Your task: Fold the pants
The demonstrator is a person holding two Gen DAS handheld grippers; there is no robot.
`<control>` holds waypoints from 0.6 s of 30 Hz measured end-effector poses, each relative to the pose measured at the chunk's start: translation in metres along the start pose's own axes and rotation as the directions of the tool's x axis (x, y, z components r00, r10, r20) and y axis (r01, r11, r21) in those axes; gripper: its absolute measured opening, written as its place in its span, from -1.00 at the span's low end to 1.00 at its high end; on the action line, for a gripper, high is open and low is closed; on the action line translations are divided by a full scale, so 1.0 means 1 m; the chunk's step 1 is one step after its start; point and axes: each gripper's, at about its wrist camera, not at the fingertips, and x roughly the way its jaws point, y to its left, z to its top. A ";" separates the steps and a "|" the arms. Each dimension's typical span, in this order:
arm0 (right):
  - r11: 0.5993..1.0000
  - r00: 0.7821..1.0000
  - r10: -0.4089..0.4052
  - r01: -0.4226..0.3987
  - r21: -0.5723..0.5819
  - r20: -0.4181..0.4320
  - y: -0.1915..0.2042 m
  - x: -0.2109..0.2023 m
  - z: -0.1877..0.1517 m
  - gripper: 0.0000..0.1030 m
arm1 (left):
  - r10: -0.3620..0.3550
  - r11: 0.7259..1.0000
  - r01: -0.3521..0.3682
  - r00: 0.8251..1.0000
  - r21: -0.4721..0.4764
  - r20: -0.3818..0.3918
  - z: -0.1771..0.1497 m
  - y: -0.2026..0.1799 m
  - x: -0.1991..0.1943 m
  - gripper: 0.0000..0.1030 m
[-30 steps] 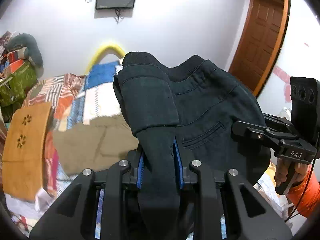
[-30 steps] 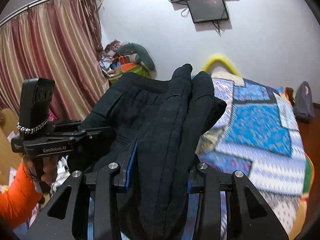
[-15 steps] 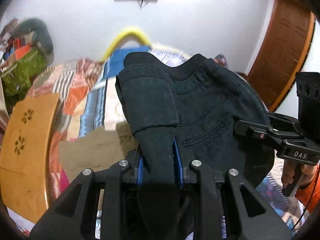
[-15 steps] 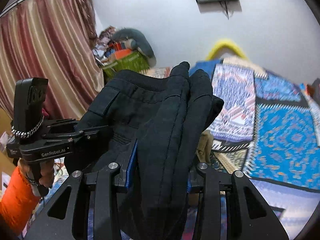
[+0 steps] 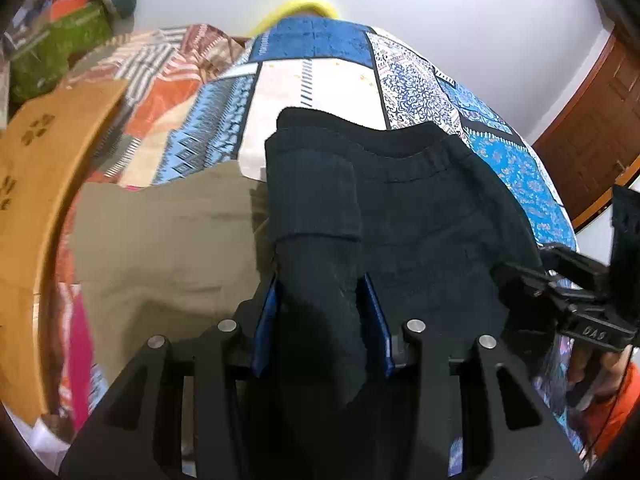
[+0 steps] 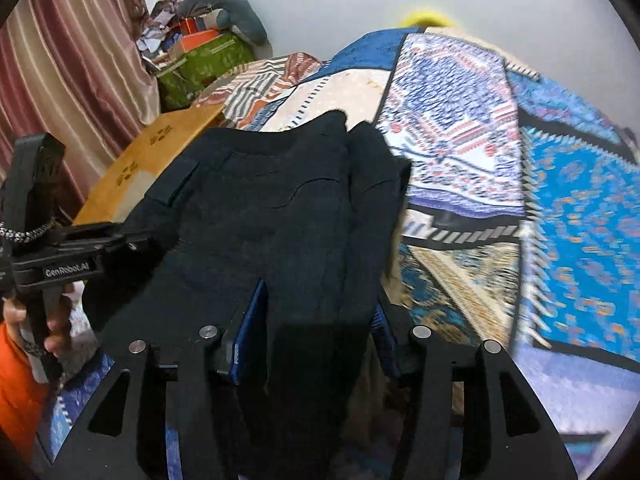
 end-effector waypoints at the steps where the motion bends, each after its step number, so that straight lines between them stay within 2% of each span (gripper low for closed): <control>1: 1.000 1.000 -0.010 0.010 -0.005 0.009 0.002 -0.010 -0.003 -0.09 | 0.022 1.000 -0.022 1.000 0.007 0.003 -0.002 -0.003 -0.007 -0.18; 6: 1.000 0.997 -0.014 0.015 -0.010 0.070 -0.002 -0.059 -0.012 -0.09 | 0.077 0.997 -0.076 0.996 -0.006 0.037 -0.010 -0.018 -0.051 -0.19; 11: 1.000 0.985 0.007 -0.007 -0.005 0.170 0.010 -0.120 -0.010 -0.09 | 0.105 0.994 -0.108 0.985 0.018 0.138 -0.021 -0.046 -0.124 -0.19; 15: 0.999 0.961 0.021 -0.011 -0.038 0.274 0.034 -0.184 -0.014 -0.09 | 0.104 0.992 -0.118 0.965 0.042 0.239 -0.034 -0.079 -0.198 -0.19; 18: 0.998 0.933 0.035 -0.011 -0.068 0.359 0.053 -0.234 -0.020 -0.09 | 0.093 0.987 -0.131 0.935 0.090 0.342 -0.050 -0.111 -0.261 -0.19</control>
